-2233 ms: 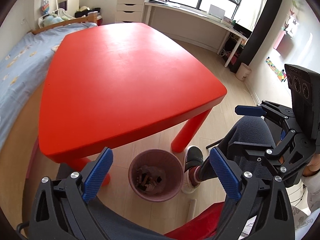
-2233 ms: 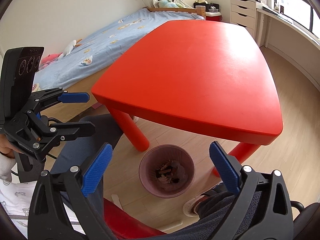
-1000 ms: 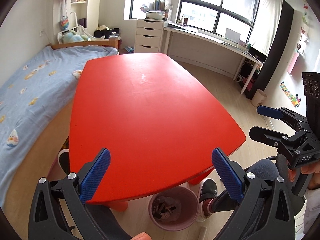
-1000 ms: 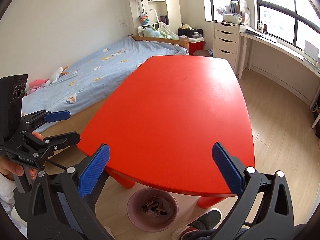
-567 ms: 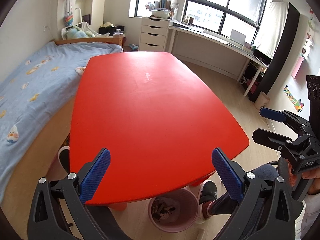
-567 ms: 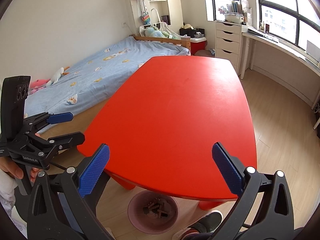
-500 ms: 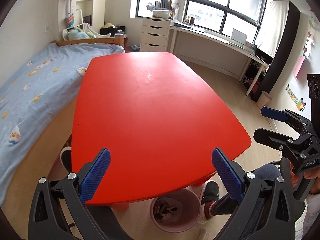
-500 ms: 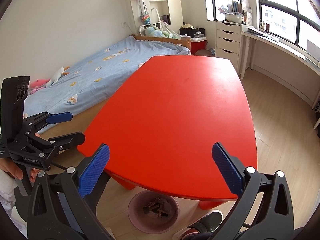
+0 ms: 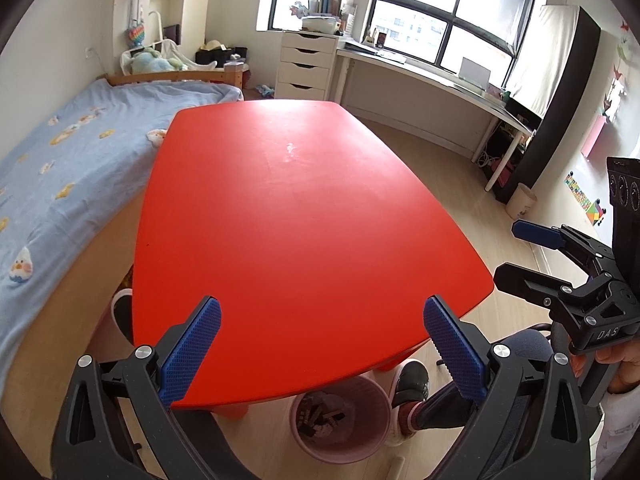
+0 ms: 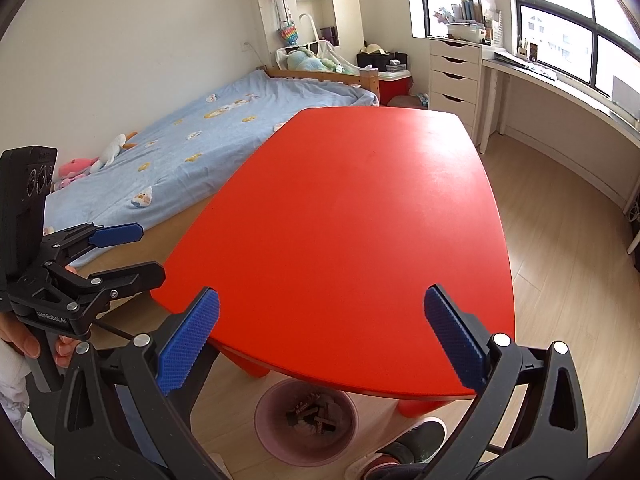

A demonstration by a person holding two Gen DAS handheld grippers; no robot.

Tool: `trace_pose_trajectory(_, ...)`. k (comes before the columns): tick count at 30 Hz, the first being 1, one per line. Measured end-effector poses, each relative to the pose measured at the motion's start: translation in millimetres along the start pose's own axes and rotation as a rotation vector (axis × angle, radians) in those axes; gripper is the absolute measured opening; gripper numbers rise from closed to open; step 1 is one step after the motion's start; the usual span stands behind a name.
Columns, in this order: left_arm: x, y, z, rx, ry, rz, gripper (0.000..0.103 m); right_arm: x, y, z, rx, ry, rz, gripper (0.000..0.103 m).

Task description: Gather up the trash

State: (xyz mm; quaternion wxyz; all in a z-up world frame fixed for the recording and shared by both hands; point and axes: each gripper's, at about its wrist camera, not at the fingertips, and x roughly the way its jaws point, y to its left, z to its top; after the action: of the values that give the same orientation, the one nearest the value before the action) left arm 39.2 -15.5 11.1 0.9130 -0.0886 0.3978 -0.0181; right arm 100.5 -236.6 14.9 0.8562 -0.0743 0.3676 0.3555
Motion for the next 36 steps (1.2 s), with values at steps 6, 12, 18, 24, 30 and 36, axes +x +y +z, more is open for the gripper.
trace_pose_trajectory(6, -0.1, 0.1, 0.1, -0.002, 0.0, -0.003, 0.097, 0.0, 0.0, -0.1, 0.0, 0.001, 0.0, 0.1)
trace_pose_trajectory(12, -0.3, 0.8, 0.1, -0.004, -0.001, -0.004, 0.097, 0.0, 1.0, -0.7, -0.003, 0.001, 0.0, 0.1)
trace_pose_trajectory(18, -0.4, 0.8, 0.2, -0.007, 0.001, -0.008, 0.097, 1.2, 1.3, -2.2, -0.004, 0.004, -0.001, 0.1)
trace_pose_trajectory(24, -0.7, 0.2, -0.1, -0.008, 0.0, -0.01, 0.097, 1.5, 1.9, -2.8, -0.005, 0.005, -0.001, 0.1)
trace_pose_trajectory(30, -1.0, -1.3, -0.6, -0.007, 0.001, -0.014, 0.097, 1.5, 1.9, -2.8, -0.005, 0.005, -0.001, 0.1)
trace_pose_trajectory(36, -0.7, -1.2, -1.0, -0.008, 0.001, -0.015, 0.097, 1.5, 2.1, -2.3, -0.005, 0.005, -0.001, 0.1)
